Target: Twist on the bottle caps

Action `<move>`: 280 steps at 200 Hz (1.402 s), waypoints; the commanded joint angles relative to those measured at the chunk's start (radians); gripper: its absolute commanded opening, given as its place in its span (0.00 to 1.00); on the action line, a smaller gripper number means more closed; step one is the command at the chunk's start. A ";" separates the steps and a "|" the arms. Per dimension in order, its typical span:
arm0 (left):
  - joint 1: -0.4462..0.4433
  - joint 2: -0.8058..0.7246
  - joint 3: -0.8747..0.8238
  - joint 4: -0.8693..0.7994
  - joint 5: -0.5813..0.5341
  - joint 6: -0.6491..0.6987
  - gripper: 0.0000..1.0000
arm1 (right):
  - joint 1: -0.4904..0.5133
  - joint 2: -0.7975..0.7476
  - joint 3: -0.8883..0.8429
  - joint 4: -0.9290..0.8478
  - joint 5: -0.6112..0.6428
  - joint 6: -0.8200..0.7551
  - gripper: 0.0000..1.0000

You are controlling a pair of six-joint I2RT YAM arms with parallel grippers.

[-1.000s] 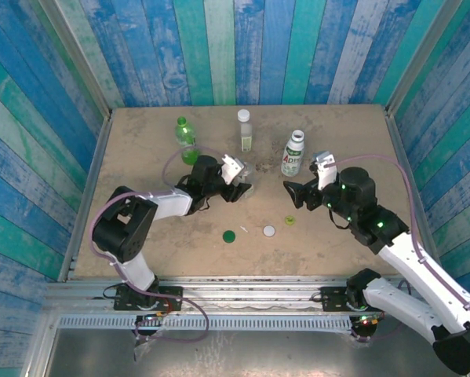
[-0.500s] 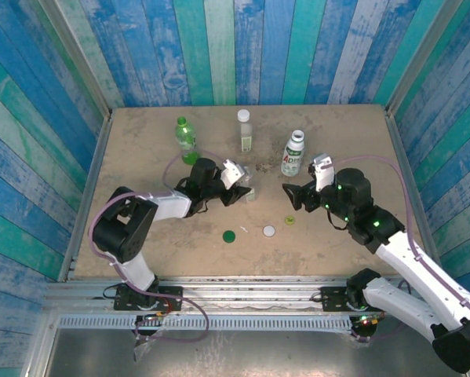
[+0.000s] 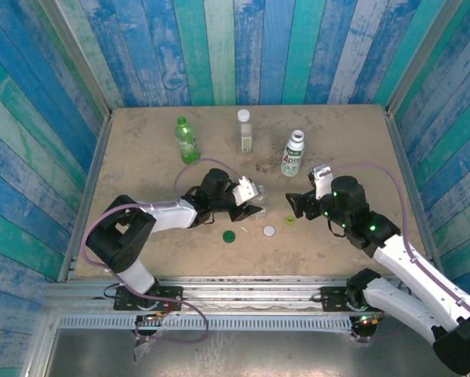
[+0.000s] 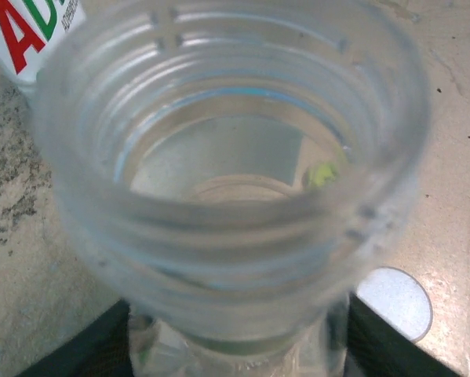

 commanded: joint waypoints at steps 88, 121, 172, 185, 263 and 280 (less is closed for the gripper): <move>0.002 -0.015 -0.266 0.709 -0.014 -0.270 0.97 | 0.005 -0.045 -0.019 -0.010 0.014 0.039 0.92; 0.002 0.041 -0.258 0.788 -0.032 -0.283 0.92 | 0.005 -0.042 -0.020 -0.001 0.015 0.039 0.92; 0.002 0.135 -0.211 0.756 0.012 -0.221 0.87 | 0.005 -0.045 -0.022 -0.003 0.009 0.047 0.92; 0.002 0.149 -0.205 0.744 0.017 -0.209 0.85 | 0.005 -0.049 -0.026 -0.003 0.010 0.051 0.92; 0.008 0.203 -0.201 0.772 0.052 -0.210 0.71 | 0.006 -0.048 -0.023 -0.008 0.009 0.057 0.92; 0.009 0.195 -0.202 0.766 0.056 -0.205 0.65 | 0.007 -0.051 -0.025 -0.011 0.012 0.060 0.92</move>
